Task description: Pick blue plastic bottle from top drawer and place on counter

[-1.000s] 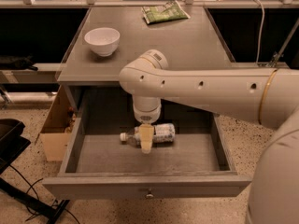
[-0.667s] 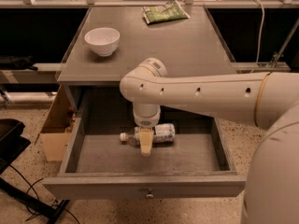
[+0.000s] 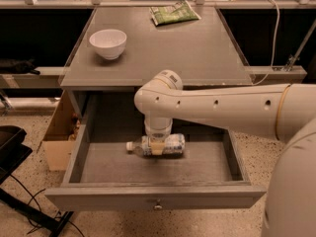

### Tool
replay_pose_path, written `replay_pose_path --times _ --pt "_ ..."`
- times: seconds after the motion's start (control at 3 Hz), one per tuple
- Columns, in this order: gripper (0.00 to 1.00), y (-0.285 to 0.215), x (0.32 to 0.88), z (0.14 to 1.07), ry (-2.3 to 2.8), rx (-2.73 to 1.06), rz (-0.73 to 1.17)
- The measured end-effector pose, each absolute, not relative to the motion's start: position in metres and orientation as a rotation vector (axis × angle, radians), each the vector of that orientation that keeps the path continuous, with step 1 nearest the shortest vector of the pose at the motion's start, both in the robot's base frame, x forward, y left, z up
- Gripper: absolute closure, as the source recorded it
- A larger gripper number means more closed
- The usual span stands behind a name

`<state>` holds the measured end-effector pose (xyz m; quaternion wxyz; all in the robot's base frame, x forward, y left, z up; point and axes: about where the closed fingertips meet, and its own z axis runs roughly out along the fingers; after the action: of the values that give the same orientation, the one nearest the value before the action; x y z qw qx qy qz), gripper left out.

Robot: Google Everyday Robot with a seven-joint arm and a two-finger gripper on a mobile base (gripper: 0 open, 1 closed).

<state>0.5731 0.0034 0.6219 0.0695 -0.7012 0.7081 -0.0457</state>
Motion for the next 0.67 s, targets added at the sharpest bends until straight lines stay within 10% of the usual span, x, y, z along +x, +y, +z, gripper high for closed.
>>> replay_pose_path --times 0.67 --pt "1.0 0.0034 0.5731 0.6218 2.131 -2.11 -0.137"
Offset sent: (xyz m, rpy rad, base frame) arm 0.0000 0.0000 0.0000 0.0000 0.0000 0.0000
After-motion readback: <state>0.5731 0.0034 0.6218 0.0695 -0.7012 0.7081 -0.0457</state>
